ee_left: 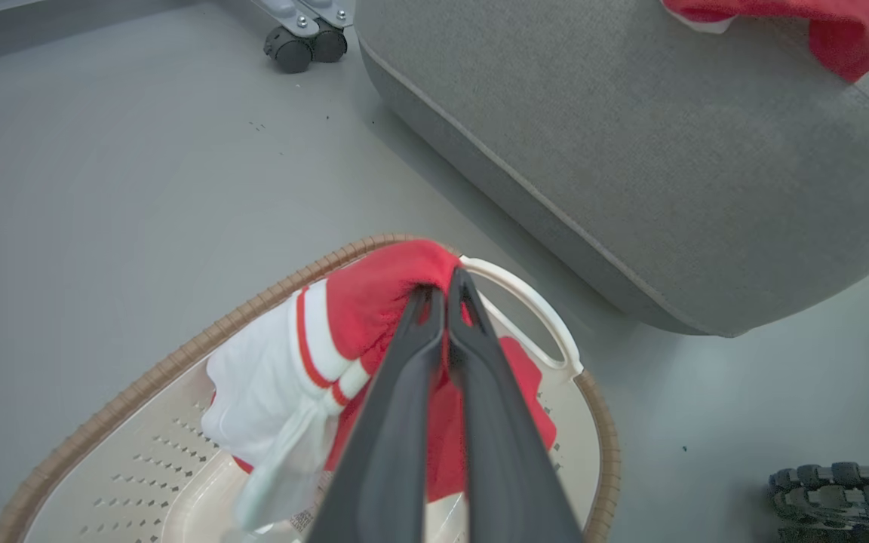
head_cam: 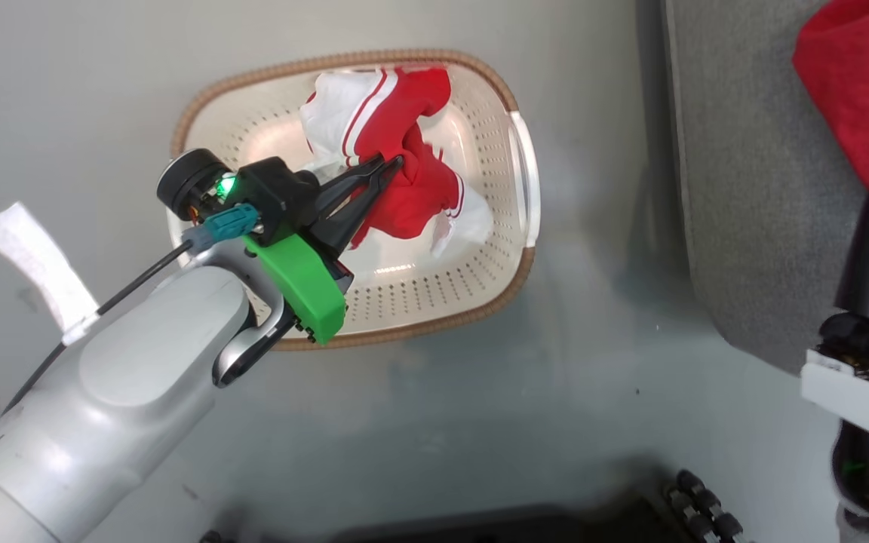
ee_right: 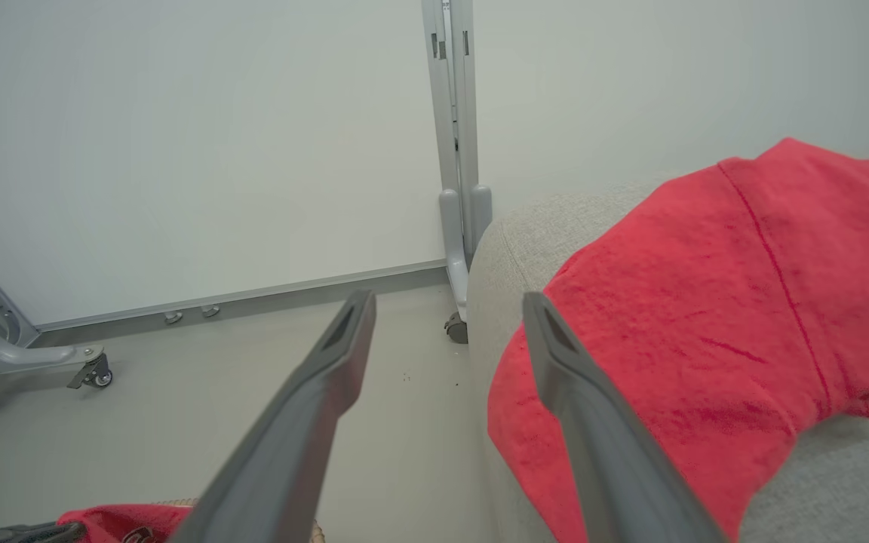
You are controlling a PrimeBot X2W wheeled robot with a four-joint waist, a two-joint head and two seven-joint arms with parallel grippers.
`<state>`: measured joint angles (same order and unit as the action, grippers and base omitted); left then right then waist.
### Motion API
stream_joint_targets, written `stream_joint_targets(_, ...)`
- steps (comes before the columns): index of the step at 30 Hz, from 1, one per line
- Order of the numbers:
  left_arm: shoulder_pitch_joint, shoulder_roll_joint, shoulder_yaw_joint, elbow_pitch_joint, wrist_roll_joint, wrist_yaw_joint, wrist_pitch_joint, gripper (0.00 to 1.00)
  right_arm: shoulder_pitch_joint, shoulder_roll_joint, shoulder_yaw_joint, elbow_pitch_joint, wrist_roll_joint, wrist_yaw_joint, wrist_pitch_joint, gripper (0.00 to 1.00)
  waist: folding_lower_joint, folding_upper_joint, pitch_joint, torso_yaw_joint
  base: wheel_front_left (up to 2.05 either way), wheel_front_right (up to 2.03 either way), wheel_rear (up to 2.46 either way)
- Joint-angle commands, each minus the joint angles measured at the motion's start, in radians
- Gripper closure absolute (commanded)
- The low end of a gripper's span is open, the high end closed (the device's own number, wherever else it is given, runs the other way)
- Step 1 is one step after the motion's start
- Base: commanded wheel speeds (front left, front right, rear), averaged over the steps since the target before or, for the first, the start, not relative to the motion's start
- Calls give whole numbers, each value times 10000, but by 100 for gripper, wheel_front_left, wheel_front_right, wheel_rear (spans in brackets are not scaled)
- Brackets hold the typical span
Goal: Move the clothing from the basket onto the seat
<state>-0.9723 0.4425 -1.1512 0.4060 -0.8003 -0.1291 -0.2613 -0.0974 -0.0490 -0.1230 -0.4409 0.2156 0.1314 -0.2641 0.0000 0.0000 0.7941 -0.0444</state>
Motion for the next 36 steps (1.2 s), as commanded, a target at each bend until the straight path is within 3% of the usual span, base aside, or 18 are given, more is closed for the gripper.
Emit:
stream_joint_targets(1,304,46,292,-242,150,-30,-43,100,190,-24,97,168,-118,-14,-4,0,0,0,-1190,605,0,0,0)
stream_joint_targets(17,2204,-301,3355,-2409,1154,-30,-46,100,1476,-24,1910,1665,-426,-14,-5,0,0,0,-4029,834,0,0,0)
stream_joint_targets(27,2386,-450,3679,-3013,1773,-30,-46,100,1727,-24,3438,2506,-1247,-14,-3,0,0,0,-5179,445,0,0,0)
stream_joint_targets(36,2173,-599,3190,-3664,2142,-30,50,100,1189,-26,4144,2617,-1584,-14,-5,0,0,0,-5607,90,0,0,0)
